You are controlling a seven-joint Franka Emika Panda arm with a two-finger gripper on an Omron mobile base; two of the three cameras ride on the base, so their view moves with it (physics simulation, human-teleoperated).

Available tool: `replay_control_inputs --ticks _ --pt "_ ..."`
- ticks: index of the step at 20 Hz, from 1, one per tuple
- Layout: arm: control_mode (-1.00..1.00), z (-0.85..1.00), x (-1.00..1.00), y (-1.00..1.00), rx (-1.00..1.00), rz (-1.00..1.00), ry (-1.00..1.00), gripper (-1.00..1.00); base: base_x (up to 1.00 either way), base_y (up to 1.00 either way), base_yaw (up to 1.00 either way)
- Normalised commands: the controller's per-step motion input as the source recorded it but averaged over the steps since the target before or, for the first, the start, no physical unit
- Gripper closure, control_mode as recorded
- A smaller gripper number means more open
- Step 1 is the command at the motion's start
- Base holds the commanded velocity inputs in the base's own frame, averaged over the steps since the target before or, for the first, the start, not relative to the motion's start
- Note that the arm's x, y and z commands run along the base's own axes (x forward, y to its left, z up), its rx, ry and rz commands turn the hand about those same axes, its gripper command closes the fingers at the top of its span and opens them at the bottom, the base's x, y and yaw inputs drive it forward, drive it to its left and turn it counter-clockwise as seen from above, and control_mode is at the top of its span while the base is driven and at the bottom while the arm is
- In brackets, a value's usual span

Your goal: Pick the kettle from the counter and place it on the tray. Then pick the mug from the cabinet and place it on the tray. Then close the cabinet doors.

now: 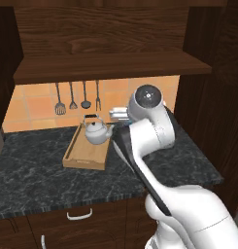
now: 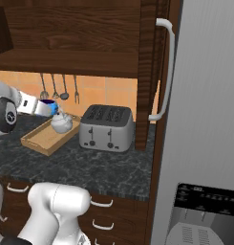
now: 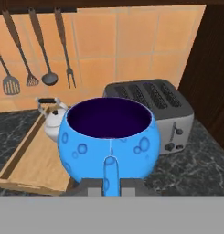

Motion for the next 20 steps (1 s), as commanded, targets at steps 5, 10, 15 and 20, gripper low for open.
replay_control_inputs --ticks 5,10,15,20 --pt "-1.0 -0.89 0.27 0.65 -0.03 -0.04 -0.01 1.0 0.0 0.0 0.0" --pt "-1.0 -0.55 0.59 0.4 0.0 -0.15 0.01 1.0 0.0 0.0 0.0" --pt "-1.0 -0.43 0.64 0.28 0.0 -0.26 0.16 1.0 0.0 0.0 0.0" --pt "-1.0 -0.32 0.5 0.29 0.0 -0.16 0.16 1.0 0.0 0.0 0.0"
